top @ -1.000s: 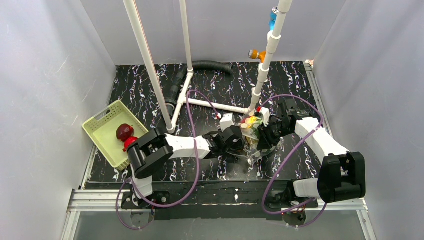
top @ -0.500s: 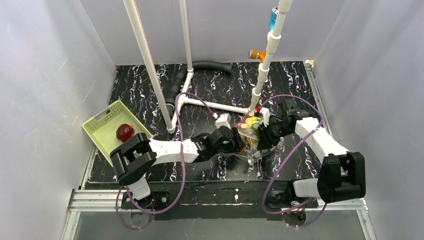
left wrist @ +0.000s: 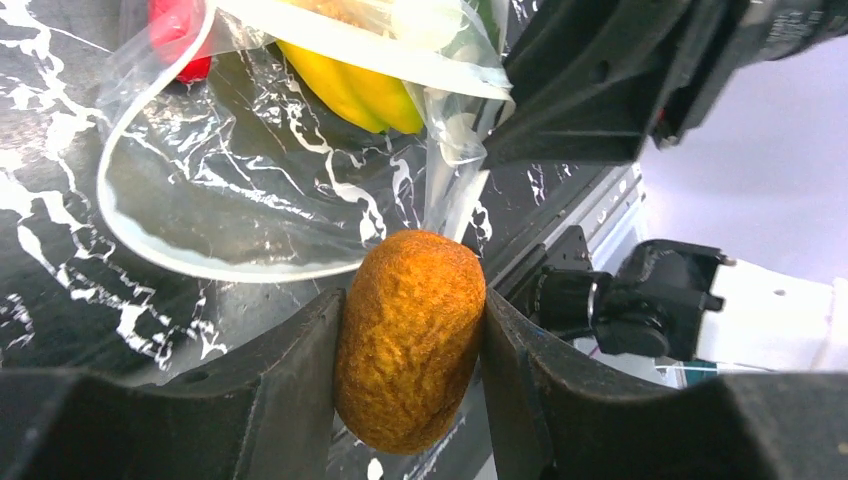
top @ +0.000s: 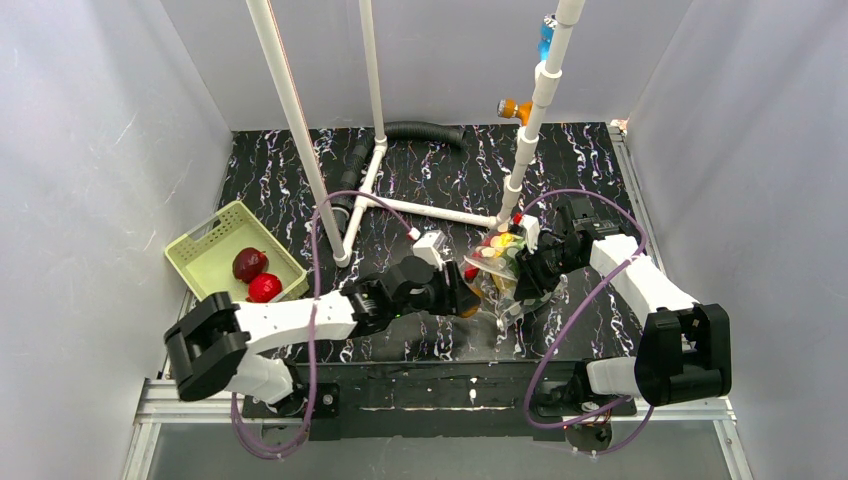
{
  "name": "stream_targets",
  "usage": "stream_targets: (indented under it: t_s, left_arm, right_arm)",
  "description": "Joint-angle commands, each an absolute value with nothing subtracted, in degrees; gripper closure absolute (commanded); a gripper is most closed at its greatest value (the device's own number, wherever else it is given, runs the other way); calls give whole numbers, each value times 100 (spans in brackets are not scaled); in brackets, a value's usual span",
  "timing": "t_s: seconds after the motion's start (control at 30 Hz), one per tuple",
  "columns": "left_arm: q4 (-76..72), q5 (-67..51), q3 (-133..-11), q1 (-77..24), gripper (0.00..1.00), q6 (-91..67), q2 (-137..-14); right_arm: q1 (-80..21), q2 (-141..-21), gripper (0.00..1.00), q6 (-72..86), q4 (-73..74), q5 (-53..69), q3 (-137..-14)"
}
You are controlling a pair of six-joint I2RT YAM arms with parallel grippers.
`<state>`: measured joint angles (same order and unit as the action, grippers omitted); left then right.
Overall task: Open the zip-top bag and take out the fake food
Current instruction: Pick up the fake fruit from the zipper food storage bag, then place the fake fruit in the bin.
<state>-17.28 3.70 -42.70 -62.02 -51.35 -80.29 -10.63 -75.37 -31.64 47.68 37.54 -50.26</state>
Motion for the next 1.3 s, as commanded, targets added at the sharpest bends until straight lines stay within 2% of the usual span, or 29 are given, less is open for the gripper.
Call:
stream_targets:
  t_s: [0.0, 0.53, 1.27]
  left_arm:
    - [-1400, 175, -3866, -6044, 100, -4868, -7159]
    - [-648, -353, -2650, -5379, 100, -4518, -4751]
    - [1644, 651, -2753, -4525, 100, -3950, -2747]
  right_arm:
    - [-1092, -7506, 65, -3215, 4821, 3857, -5198]
    - [-1090, -7532, 65, -3251, 4833, 3848, -5202]
    - [-1090, -7576, 65, -3263, 4831, 3792, -5189]
